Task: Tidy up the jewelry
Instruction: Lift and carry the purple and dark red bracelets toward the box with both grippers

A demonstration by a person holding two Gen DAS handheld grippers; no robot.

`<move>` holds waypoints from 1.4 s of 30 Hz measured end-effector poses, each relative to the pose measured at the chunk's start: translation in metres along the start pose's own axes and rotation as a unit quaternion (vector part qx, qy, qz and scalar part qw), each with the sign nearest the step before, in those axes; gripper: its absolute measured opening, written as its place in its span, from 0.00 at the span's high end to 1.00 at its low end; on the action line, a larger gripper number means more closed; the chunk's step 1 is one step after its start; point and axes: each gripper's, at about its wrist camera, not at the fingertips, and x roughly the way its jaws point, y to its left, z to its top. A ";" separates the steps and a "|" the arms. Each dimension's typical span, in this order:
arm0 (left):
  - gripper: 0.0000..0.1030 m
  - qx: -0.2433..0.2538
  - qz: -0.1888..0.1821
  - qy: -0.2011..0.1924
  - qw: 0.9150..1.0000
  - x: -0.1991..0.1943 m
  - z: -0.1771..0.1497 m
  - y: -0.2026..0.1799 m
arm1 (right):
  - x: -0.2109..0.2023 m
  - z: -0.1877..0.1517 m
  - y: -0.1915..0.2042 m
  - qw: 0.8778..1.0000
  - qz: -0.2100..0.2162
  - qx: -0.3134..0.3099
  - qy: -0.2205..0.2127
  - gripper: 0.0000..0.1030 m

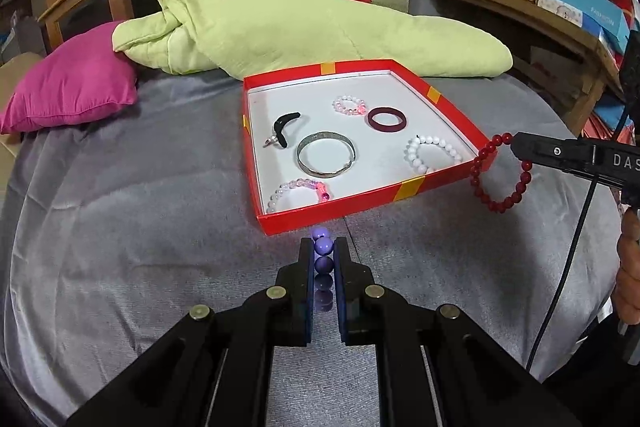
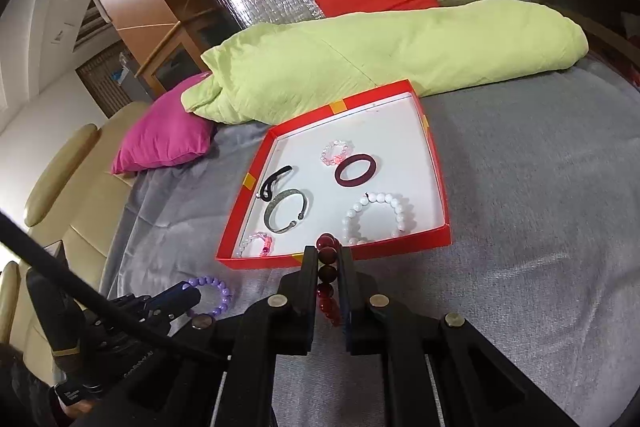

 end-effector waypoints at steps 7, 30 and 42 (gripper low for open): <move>0.90 0.011 0.006 -0.003 1.000 0.000 0.003 -0.010 | -0.002 0.000 -0.001 1.000 0.003 0.001 -0.003 0.90; 0.90 -0.019 -0.071 -0.063 0.995 -0.011 0.024 -0.012 | -0.014 0.004 0.001 0.999 0.028 0.020 -0.034 0.90; 0.90 -0.013 -0.049 -0.067 0.996 -0.003 0.028 -0.018 | -0.018 0.004 0.002 0.999 0.028 0.023 -0.039 0.90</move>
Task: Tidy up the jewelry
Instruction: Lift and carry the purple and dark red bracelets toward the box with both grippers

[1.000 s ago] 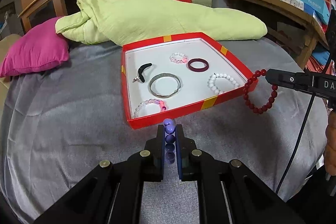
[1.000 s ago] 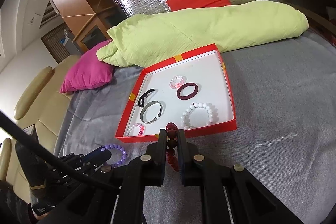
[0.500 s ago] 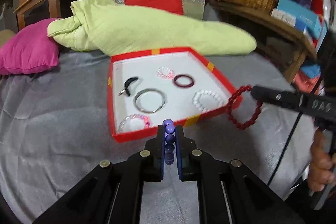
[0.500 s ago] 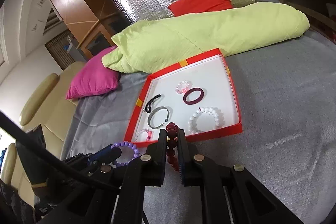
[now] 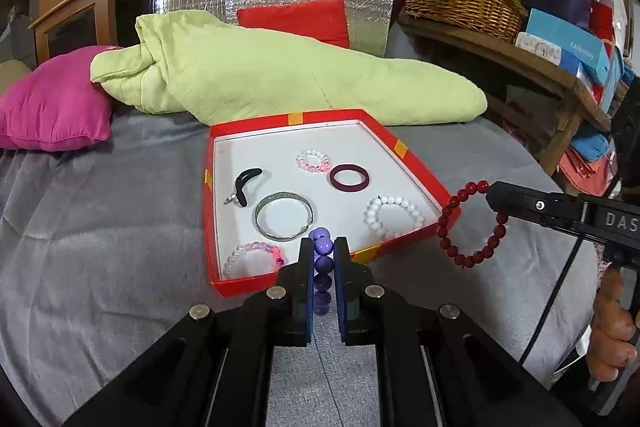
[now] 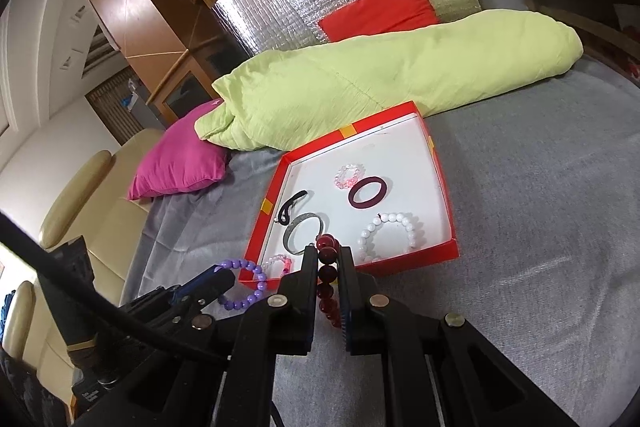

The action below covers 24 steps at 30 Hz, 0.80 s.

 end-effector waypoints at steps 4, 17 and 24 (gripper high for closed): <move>0.90 0.001 0.010 0.007 1.000 0.004 0.001 -0.002 | 0.001 -0.001 0.002 1.000 -0.002 0.004 -0.001 0.90; 0.90 -0.002 0.047 0.011 0.999 0.008 0.005 0.002 | 0.012 -0.005 0.018 1.000 0.002 0.004 0.006 0.90; 0.90 -0.002 0.062 0.009 0.998 0.008 0.007 0.006 | 0.015 -0.006 0.017 1.000 -0.003 0.005 0.006 0.90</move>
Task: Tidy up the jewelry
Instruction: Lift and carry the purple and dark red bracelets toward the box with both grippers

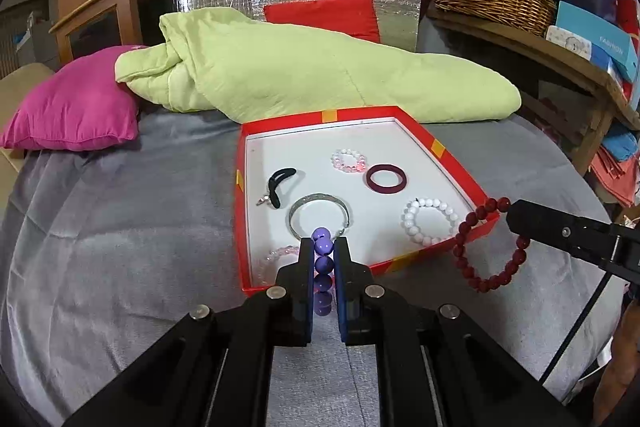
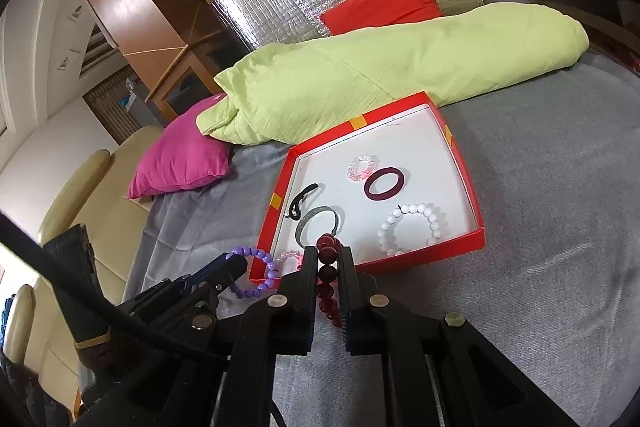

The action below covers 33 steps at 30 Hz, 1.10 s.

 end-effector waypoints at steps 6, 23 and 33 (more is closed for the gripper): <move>0.90 0.003 0.002 -0.001 1.000 0.004 0.004 -0.002 | -0.001 0.000 0.000 1.000 -0.005 0.000 -0.004 0.90; 0.90 0.014 0.019 0.002 1.000 0.025 0.016 -0.008 | -0.001 0.009 -0.019 0.999 -0.019 0.030 -0.018 0.90; 0.90 0.018 0.016 0.005 1.000 0.036 0.023 -0.013 | -0.002 0.015 -0.027 0.999 -0.020 0.039 -0.026 0.90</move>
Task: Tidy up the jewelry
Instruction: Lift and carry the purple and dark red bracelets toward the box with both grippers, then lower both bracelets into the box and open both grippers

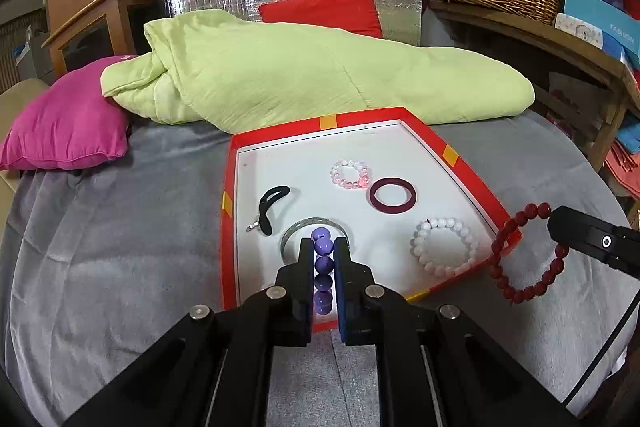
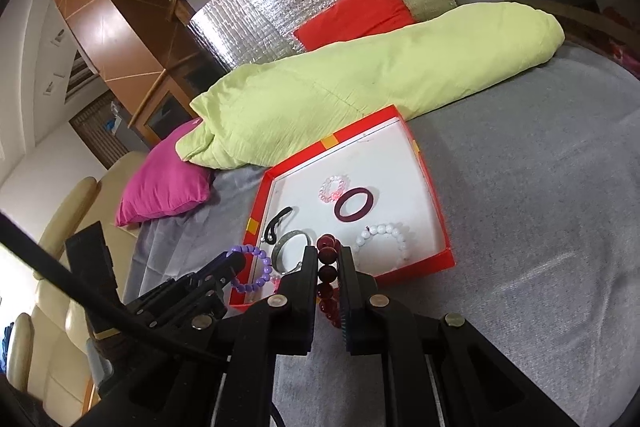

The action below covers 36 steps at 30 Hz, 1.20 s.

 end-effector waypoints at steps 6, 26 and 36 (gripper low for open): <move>0.90 0.006 -0.002 0.002 1.000 0.007 0.003 -0.005 | -0.001 0.009 -0.007 1.000 -0.006 0.008 -0.012 0.90; 0.90 0.008 -0.007 0.010 1.000 0.024 0.011 -0.011 | 0.010 0.038 -0.015 0.999 -0.020 0.024 -0.035 0.90; 0.90 0.003 -0.011 0.016 1.000 0.037 0.016 -0.013 | 0.037 0.052 -0.013 0.999 -0.022 0.024 -0.040 0.90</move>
